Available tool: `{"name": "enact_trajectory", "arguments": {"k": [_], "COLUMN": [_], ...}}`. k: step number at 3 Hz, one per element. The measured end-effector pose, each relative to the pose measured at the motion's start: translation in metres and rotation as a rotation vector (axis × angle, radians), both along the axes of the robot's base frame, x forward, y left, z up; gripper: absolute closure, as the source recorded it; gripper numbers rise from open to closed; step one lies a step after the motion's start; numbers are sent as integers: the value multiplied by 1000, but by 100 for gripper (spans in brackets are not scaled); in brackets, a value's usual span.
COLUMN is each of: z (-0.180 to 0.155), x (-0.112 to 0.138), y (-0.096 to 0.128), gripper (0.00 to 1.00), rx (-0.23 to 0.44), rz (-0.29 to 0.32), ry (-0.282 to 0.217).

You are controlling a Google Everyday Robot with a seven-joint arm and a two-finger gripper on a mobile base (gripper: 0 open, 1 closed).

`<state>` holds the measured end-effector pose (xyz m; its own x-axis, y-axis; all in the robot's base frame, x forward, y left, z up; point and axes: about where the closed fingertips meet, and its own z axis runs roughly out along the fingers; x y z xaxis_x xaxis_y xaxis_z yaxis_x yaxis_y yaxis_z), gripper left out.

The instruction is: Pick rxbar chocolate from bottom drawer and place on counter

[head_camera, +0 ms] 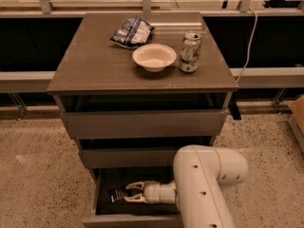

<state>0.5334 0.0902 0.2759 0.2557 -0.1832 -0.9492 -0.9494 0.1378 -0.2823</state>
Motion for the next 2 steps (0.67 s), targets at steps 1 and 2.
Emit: {"name": "enact_trajectory", "arguments": {"k": [1, 2], "z": [43, 95], "x": [-10, -19], "y": [-7, -10], "gripper": [100, 100], "rx": [40, 52], "rz": [16, 46], "ry": [-66, -153]}}
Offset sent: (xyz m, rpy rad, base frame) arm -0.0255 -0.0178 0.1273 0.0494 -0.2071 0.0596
